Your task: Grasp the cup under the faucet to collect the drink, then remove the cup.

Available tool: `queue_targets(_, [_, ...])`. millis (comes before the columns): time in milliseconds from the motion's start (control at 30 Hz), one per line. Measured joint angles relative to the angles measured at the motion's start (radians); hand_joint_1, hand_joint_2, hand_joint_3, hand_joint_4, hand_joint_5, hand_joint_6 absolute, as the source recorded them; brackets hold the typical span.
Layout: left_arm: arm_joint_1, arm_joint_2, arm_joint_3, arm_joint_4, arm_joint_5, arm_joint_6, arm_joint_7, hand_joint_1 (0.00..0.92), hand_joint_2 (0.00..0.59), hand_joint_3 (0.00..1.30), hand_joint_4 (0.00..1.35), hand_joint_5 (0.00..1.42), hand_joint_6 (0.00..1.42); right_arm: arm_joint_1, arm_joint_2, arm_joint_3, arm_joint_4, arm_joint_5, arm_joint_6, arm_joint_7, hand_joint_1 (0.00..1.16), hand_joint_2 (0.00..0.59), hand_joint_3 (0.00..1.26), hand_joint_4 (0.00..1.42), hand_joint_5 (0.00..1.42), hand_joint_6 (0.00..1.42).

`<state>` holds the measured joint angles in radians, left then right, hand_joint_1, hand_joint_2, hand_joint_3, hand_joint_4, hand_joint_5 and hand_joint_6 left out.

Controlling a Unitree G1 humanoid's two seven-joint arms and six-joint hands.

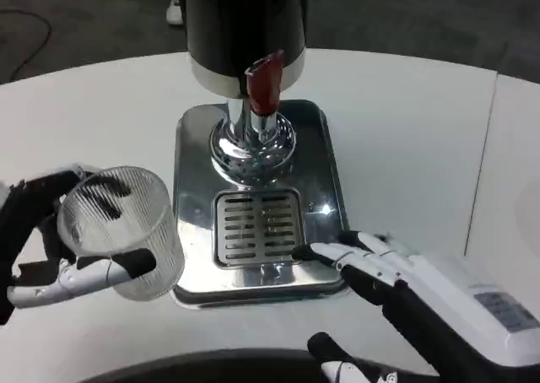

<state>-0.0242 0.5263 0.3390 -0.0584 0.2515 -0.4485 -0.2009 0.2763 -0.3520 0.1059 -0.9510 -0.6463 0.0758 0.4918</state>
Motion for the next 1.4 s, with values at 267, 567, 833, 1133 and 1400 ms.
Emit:
queue_targets(267, [-0.157,0.005,-0.131,0.134,0.099,-0.005,0.044,0.779,0.104,0.81,0.90,1.07,1.05,0.005,0.002,-0.011,0.000,0.001,0.004,0.000,0.44,0.470,0.16,0.14,0.05,0.00])
queue_targets(567, [-0.269,0.004,-0.236,0.215,0.162,-0.005,0.090,0.773,0.102,0.81,0.90,1.07,1.05,0.007,0.004,-0.013,0.000,0.004,0.007,-0.001,0.44,0.470,0.17,0.14,0.05,0.00])
queue_targets(833, [-0.300,0.009,-0.278,0.316,0.194,-0.008,0.129,0.772,0.102,0.81,0.90,1.07,1.05,0.008,0.005,-0.019,0.000,0.007,0.007,-0.001,0.44,0.470,0.17,0.14,0.05,0.00])
queue_targets(1133, [-0.360,0.033,-0.334,0.412,0.284,-0.031,0.214,0.771,0.102,0.81,0.89,1.07,1.05,0.003,0.007,-0.018,0.006,0.008,0.009,-0.001,0.44,0.466,0.17,0.14,0.05,0.00])
queue_targets(1400, [-0.412,0.035,-0.379,0.443,0.313,-0.045,0.264,0.771,0.104,0.81,0.89,1.07,1.05,0.003,0.008,-0.016,0.007,0.008,0.013,-0.001,0.44,0.465,0.17,0.14,0.05,0.00])
